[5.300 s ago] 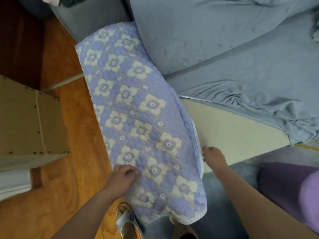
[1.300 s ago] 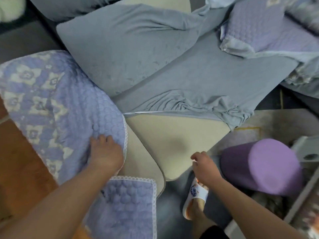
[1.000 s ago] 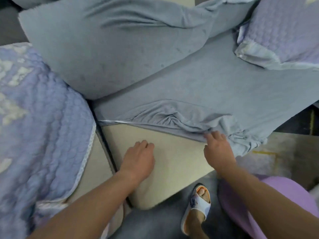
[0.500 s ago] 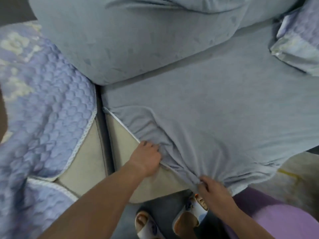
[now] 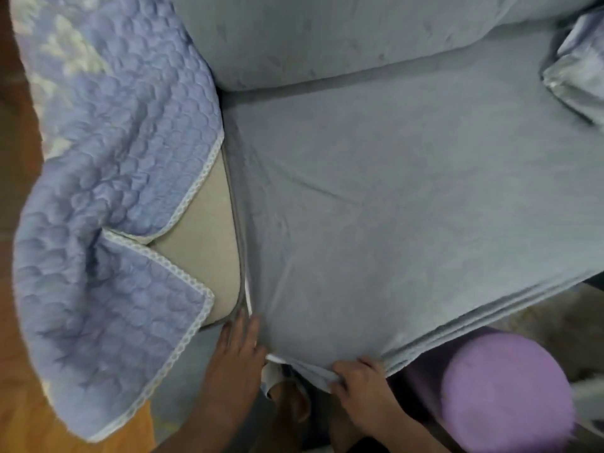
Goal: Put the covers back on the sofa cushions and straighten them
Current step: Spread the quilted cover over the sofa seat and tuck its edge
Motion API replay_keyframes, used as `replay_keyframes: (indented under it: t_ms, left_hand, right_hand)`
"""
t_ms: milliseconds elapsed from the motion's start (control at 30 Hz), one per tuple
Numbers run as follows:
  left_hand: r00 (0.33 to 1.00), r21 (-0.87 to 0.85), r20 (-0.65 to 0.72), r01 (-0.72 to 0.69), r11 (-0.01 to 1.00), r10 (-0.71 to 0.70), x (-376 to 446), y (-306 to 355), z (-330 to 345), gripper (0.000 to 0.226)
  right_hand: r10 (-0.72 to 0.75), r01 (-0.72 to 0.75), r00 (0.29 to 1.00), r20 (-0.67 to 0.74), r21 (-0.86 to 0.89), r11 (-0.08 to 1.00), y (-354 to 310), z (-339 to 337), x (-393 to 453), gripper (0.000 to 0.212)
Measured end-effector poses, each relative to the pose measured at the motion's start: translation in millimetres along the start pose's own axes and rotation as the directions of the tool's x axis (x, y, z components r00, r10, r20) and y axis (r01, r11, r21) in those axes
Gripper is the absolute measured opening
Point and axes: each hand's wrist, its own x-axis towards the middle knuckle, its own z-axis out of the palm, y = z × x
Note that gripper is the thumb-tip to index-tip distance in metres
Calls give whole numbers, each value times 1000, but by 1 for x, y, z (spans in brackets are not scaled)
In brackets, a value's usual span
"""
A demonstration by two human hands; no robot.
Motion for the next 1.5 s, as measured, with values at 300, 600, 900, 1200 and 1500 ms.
replay_keyframes:
  t_ms: [300, 600, 900, 1200, 1500]
  left_hand:
    - [665, -758, 594, 272, -593, -454, 23, 40, -55, 30]
    - [731, -549, 679, 443, -708, -69, 67, 85, -54, 77]
    - [782, -423, 608, 174, -889, -136, 33, 79, -48, 33]
    - [747, -450, 593, 1, -893, -298, 31, 107, -35, 42]
    - [829, -664, 464, 91, -742, -314, 12, 61, -8, 34]
  right_hand:
    - [233, -241, 971, 62, 224, 944, -32, -12, -6, 21]
    - [94, -152, 970, 223, 260, 954, -20, -1, -44, 60]
    - [173, -264, 950, 259, 377, 888, -7, -89, 19, 24]
    - [181, -251, 955, 233, 319, 914, -84, -170, 125, 26]
    - [353, -412, 886, 300, 161, 897, -137, -97, 206, 27]
